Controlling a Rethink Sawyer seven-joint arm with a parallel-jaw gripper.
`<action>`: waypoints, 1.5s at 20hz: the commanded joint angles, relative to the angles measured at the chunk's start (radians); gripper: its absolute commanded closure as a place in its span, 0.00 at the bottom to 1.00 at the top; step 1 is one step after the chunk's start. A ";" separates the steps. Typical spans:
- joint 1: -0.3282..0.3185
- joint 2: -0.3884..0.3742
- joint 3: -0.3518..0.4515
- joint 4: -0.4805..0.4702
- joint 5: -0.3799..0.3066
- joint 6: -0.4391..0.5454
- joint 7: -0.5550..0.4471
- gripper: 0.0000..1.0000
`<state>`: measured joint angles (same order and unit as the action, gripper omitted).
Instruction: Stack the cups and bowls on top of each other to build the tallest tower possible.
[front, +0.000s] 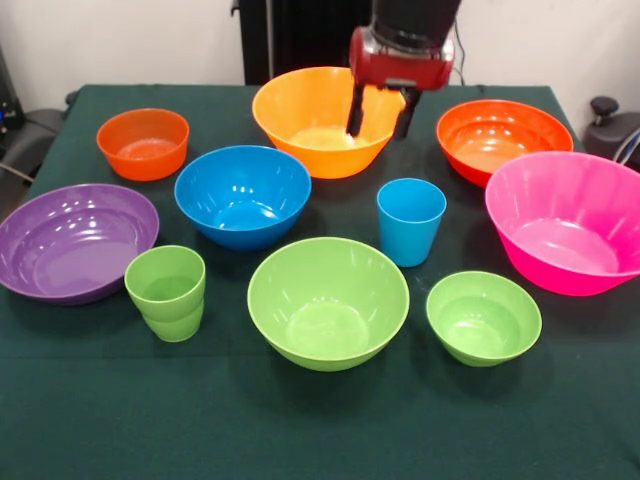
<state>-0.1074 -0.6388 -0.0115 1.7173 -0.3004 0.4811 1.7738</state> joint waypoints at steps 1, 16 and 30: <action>-0.036 0.126 0.155 -0.187 -0.081 0.029 -0.136 0.00; -0.138 0.187 0.277 -0.402 -0.157 0.210 -0.315 0.00; -0.209 0.156 0.368 -0.495 -0.172 0.410 -0.439 0.00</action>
<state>-0.2919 -0.4852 0.2392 1.3074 -0.3819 0.7585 1.7001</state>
